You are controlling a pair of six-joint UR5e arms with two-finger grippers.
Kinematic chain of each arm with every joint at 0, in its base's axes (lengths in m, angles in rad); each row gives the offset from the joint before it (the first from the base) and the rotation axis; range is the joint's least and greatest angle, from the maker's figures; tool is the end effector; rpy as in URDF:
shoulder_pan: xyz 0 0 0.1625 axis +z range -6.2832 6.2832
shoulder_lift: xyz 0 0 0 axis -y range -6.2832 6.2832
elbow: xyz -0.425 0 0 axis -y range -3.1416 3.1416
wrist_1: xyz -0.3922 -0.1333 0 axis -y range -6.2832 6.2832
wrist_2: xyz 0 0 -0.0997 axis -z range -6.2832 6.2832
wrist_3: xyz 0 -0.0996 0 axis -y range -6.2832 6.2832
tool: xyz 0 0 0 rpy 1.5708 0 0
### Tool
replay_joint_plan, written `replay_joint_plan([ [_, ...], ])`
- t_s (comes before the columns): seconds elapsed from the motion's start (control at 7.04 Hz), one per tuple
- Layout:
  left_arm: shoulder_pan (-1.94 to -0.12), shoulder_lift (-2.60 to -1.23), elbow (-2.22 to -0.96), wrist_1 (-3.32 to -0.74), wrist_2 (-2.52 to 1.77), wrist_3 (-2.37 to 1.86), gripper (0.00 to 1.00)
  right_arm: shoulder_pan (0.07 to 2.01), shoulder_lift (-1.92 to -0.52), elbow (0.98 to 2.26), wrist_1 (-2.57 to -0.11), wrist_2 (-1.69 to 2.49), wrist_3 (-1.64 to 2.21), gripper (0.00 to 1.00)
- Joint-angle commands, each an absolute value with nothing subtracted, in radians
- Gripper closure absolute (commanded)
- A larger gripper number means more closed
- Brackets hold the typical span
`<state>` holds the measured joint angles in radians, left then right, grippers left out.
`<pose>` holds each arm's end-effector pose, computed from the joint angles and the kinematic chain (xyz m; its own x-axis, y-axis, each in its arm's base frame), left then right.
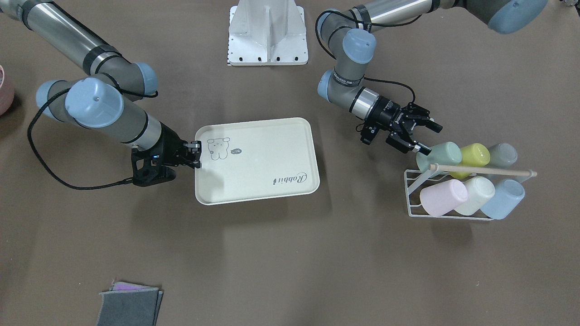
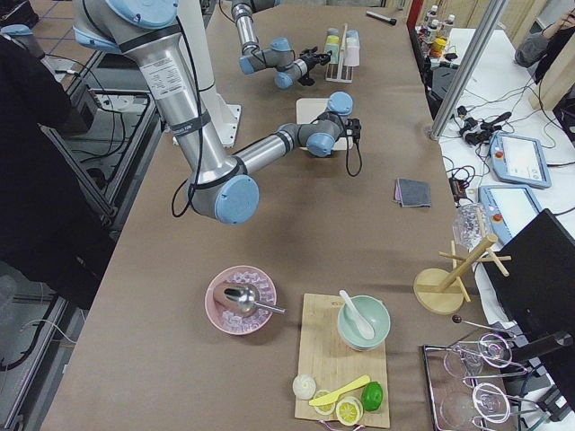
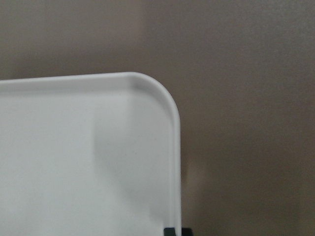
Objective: Pick up and place green cup on tray
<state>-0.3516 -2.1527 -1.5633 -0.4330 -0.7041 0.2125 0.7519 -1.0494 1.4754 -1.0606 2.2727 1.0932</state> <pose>0.5032 -0.4074 0.4122 -0.3230 0.7925 0.5173 -0.7423 0.1269 -0.6579 -0.4563 -0.5211 0.3338 0.4497 -0.0600 0.8911 0.0731 0.9969 0.0302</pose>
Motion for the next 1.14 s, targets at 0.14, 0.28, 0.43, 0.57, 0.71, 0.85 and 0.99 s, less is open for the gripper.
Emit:
replay_joint_plan([
  [0.14,-0.379,-2.128,-1.568,-0.443,-0.613,0.21,0.09,0.721,-0.976,1.381,-1.06,2.246,1.1,1.0],
  [0.28,-0.38,-2.108,-1.581,-0.449,-0.611,0.21,0.09,0.721,-0.974,1.373,-1.06,2.246,1.1,1.0],
  [0.43,-0.397,-2.105,-1.582,-0.466,-0.594,0.21,0.09,0.722,-0.976,1.373,-1.06,2.247,1.1,1.0],
  [0.57,-0.396,-2.097,-1.58,-0.48,-0.592,0.209,0.08,0.723,-0.974,1.373,-1.06,2.246,1.101,1.0],
  [0.71,-0.397,-2.095,-1.577,-0.489,-0.592,0.209,0.08,0.723,-0.974,1.373,-1.06,2.246,1.103,1.0],
  [0.85,-0.402,-2.089,-1.574,-0.517,-0.588,0.21,0.08,0.723,-0.968,1.371,-1.06,2.246,1.103,1.0],
  [0.99,-0.402,-2.083,-1.557,-0.537,-0.581,0.209,0.08,0.723,-0.963,1.364,-1.06,2.244,1.103,1.0],
])
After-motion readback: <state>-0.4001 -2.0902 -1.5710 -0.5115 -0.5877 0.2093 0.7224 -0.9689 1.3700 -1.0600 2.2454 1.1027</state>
